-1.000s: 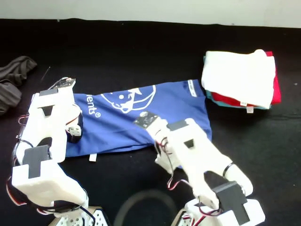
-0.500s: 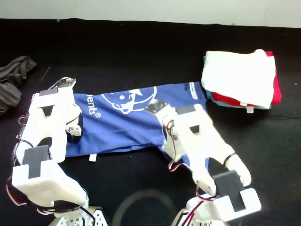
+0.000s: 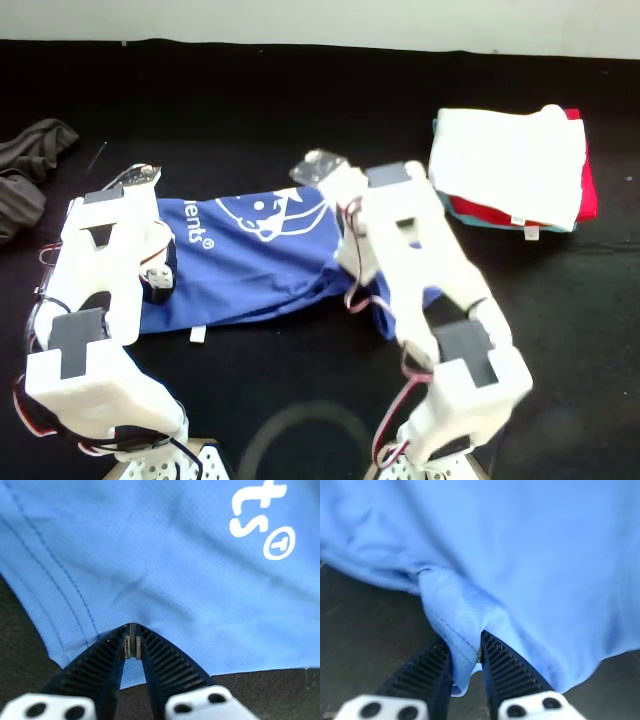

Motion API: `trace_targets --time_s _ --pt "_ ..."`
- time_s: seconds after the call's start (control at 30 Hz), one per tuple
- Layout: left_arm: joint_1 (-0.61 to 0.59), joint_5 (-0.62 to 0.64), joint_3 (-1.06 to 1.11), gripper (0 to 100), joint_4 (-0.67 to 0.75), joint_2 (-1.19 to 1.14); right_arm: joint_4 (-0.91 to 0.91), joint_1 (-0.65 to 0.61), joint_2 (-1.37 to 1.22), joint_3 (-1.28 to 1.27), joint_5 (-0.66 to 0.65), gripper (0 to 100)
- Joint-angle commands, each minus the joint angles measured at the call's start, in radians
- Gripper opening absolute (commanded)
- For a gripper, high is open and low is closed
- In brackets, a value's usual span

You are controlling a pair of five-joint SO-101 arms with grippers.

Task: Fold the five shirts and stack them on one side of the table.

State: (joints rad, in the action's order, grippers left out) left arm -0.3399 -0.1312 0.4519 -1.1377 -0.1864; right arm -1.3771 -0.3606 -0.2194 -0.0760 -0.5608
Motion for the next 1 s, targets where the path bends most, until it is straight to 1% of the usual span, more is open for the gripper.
trace_targets --time_s 0.0,0.23,0.37,0.47,0.63,0.7,0.77,0.83,0.87,0.93,0.97 --pt "-0.013 0.002 0.012 1 0.026 -0.019 -0.033 0.051 -0.134 0.248 -0.014 0.5" --pt "-0.013 0.003 0.010 1 0.026 -0.024 -0.228 0.070 -0.421 0.708 -0.011 2.3" --pt "-0.013 0.003 0.010 1 0.026 -0.024 -0.315 0.073 -0.536 0.914 0.000 14.3" --pt "-0.013 0.003 0.010 1 0.026 -0.024 -0.321 0.074 -0.596 1.041 0.072 20.8" --pt "-0.013 0.003 0.010 1 0.026 -0.024 -0.306 0.105 -0.679 1.237 0.252 21.1" --pt "-0.013 0.003 0.010 1 0.026 -0.024 -0.318 0.114 -0.693 1.303 0.282 21.1" --pt "-0.013 0.003 0.010 1 0.028 -0.024 -0.375 0.117 -0.691 1.366 0.281 21.1" --pt "-0.013 0.003 0.010 1 0.028 -0.024 -0.390 0.113 -0.685 1.415 0.281 18.9" --pt "-0.013 0.003 0.010 1 0.029 -0.024 -0.390 0.116 -0.671 1.420 0.281 15.6" --pt "-0.013 0.003 0.010 1 0.029 -0.024 -0.389 0.117 -0.641 1.395 0.279 4.0" --pt "-0.013 0.003 0.010 1 0.029 -0.024 -0.389 0.117 -0.622 1.365 0.279 0.0"
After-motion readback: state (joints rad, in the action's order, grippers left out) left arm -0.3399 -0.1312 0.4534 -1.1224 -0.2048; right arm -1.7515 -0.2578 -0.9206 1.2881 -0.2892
